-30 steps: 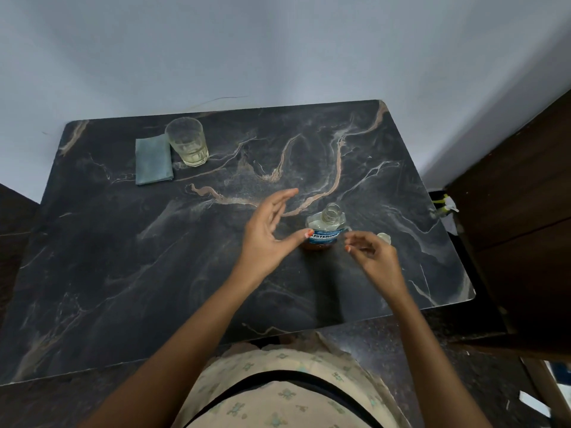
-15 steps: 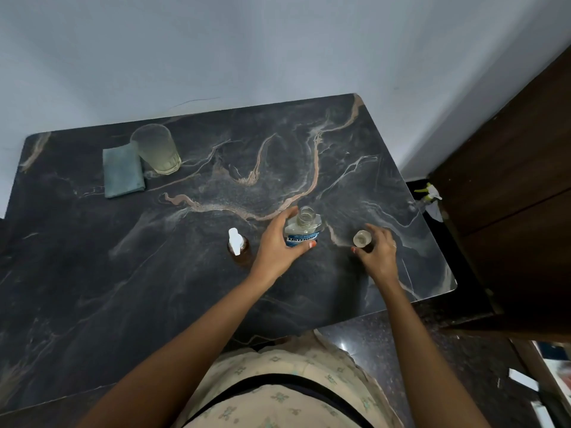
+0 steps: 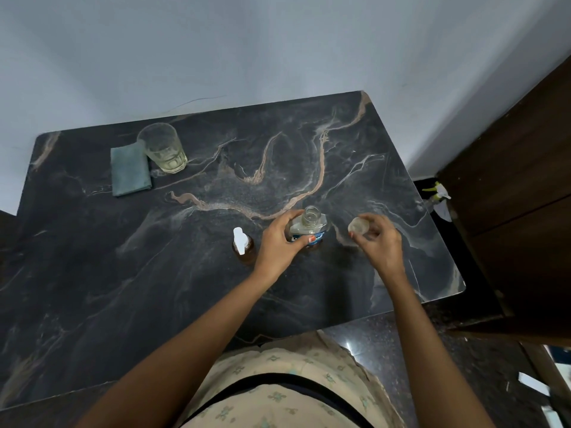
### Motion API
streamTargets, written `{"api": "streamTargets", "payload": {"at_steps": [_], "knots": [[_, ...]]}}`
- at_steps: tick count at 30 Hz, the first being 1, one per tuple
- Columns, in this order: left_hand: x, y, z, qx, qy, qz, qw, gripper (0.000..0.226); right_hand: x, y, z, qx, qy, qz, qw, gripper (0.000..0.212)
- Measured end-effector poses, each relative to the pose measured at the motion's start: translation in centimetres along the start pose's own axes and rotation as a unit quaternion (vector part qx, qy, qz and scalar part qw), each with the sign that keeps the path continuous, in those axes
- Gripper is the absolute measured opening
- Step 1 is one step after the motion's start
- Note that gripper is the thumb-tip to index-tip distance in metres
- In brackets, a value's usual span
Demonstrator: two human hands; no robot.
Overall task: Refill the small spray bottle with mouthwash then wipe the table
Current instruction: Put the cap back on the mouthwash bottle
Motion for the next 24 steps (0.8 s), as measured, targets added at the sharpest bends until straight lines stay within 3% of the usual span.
{"api": "streamTargets", "payload": {"at_steps": [4, 14, 24], "knots": [[0.1, 0.0, 0.0, -0.002, -0.001, -0.002, 1.000, 0.049, -0.9, -0.3, 4.7, -0.011, -0.069, 0.045, 0.997, 0.031], [0.0, -0.2, -0.7, -0.004, 0.011, -0.005, 1.000, 0.048, -2.6, 1.0, 10.5, -0.220, -0.235, 0.105, 0.941, 0.040], [0.0, -0.2, -0.9, 0.004, -0.010, 0.002, 1.000, 0.047, -3.1, 1.2, 12.3, -0.234, -0.238, 0.121, 0.935, 0.037]]}}
Point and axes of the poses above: each hand's wrist, its own x-axis towards the middle knuckle, its own y-axis out of the palm, z = x × y, the point moved 5 cm from there along x, towards the middle knuckle, and after that the axes turned 12 degrees about y, right-handed, at the moved point
